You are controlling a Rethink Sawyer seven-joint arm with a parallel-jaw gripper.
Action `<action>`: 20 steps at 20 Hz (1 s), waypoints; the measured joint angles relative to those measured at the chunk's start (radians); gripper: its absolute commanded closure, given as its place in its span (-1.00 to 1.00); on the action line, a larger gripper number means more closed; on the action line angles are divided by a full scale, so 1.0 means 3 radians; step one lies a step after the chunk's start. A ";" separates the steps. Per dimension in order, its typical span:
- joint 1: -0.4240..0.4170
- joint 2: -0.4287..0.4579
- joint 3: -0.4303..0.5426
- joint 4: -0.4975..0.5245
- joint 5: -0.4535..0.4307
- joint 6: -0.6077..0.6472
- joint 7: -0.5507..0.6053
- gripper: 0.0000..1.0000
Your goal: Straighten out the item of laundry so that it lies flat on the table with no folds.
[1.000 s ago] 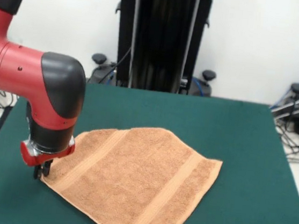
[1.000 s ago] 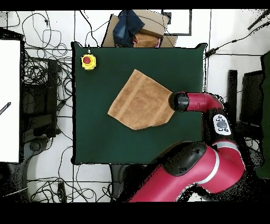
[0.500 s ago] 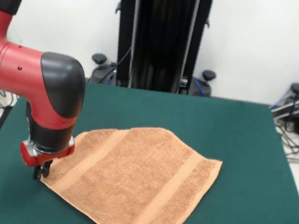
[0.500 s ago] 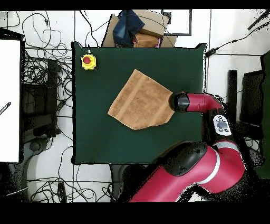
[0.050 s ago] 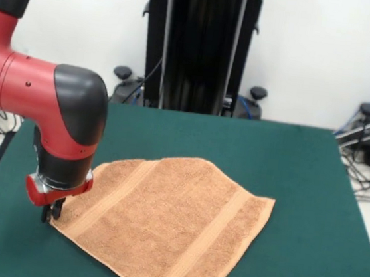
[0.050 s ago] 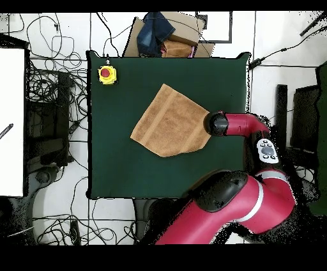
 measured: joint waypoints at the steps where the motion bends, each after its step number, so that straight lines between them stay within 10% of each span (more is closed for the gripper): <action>1: 0.0003 0.0000 -0.0005 0.0001 0.0000 -0.0006 0.0000 1.00; 20: 0.0131 0.0009 -0.0167 0.0013 0.0001 -0.0159 0.0000 1.00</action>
